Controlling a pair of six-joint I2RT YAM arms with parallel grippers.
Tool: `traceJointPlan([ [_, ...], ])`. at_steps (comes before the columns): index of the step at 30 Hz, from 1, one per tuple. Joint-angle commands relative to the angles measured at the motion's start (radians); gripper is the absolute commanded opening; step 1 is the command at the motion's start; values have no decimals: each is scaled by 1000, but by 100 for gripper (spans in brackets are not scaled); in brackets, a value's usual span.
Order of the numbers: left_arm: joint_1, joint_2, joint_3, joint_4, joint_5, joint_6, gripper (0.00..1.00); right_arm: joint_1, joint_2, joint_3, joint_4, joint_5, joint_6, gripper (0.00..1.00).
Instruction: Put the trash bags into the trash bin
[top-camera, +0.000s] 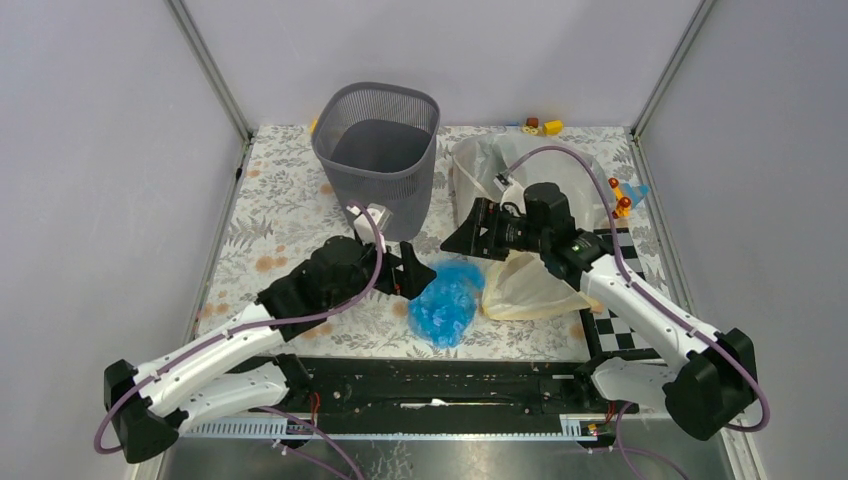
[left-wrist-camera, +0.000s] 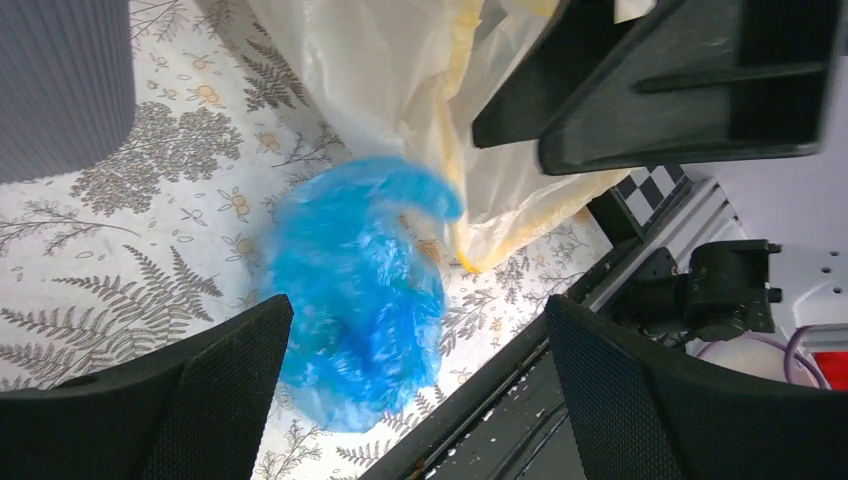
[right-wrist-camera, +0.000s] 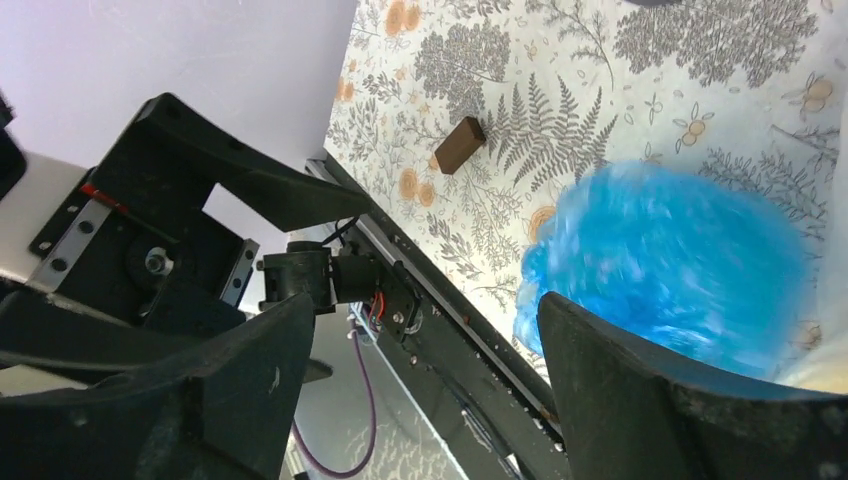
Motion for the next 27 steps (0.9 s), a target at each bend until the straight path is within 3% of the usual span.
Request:
traceJointPlan([
  [1, 3, 34, -10, -44, -80, 2, 99, 2, -76, 62, 9, 77, -74, 89],
  [11, 2, 251, -48, -22, -131, -7, 99, 3, -115, 190, -438, 709, -338, 89],
  [15, 2, 318, -53, 12, -159, -8, 95, 2, -60, 184, -469, 984, -366, 99],
  [17, 2, 325, -78, 56, -157, -15, 93, -19, -42, 155, -438, 1099, -357, 100],
  [18, 2, 325, -93, 78, -153, -22, 93, -66, -31, 135, -406, 1073, -352, 100],
  [21, 2, 336, -124, 133, -139, -38, 91, -309, -7, 67, -244, 735, -310, 100],
  [27, 3, 389, -177, 248, -118, -45, 90, -342, 174, 71, -65, 881, -296, 100],
])
